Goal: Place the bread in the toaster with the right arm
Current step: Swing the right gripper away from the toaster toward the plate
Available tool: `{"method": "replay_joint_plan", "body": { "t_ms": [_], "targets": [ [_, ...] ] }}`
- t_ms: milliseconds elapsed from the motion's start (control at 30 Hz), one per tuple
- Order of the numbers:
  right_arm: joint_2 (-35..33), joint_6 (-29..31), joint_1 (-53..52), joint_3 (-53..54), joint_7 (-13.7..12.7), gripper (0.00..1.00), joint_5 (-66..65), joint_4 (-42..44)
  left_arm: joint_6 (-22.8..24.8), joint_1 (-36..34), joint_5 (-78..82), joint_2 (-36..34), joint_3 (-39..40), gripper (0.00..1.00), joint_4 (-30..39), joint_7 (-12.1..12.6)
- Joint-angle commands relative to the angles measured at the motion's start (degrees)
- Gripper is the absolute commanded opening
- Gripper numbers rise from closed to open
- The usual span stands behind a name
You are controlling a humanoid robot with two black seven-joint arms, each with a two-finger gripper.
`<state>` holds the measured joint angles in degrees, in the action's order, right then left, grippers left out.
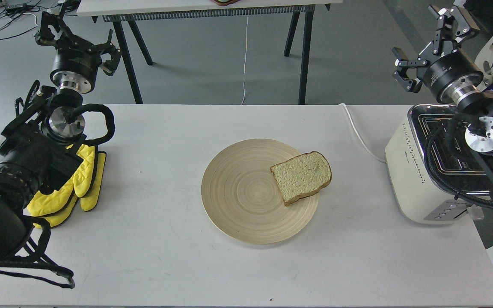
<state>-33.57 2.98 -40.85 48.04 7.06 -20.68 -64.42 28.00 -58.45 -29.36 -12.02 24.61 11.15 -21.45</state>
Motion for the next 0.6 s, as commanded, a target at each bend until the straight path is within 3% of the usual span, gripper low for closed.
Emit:
{"method": "replay_joint_plan", "body": {
  "t_ms": [0,267,567],
  "targets": [
    [-1.76,-0.69,-1.34,-7.33,0.41,0.99,-9.45,-1.94,0.0,0.0,0.0,0.07,0.0,1.0,0.01,0.0],
    [-1.06,-5.34,-1.86,-23.32,0.76,0.97,-30.89,-1.76,0.0,0.0,0.0,0.07,0.0,1.0,0.01,0.09],
    [2.45,-8.25,-2.31,-34.06,0.14,0.92,-33.29,3.15,0.0,0.0,0.0,0.24,-0.09,1.0,0.01,0.0]
  ]
}}
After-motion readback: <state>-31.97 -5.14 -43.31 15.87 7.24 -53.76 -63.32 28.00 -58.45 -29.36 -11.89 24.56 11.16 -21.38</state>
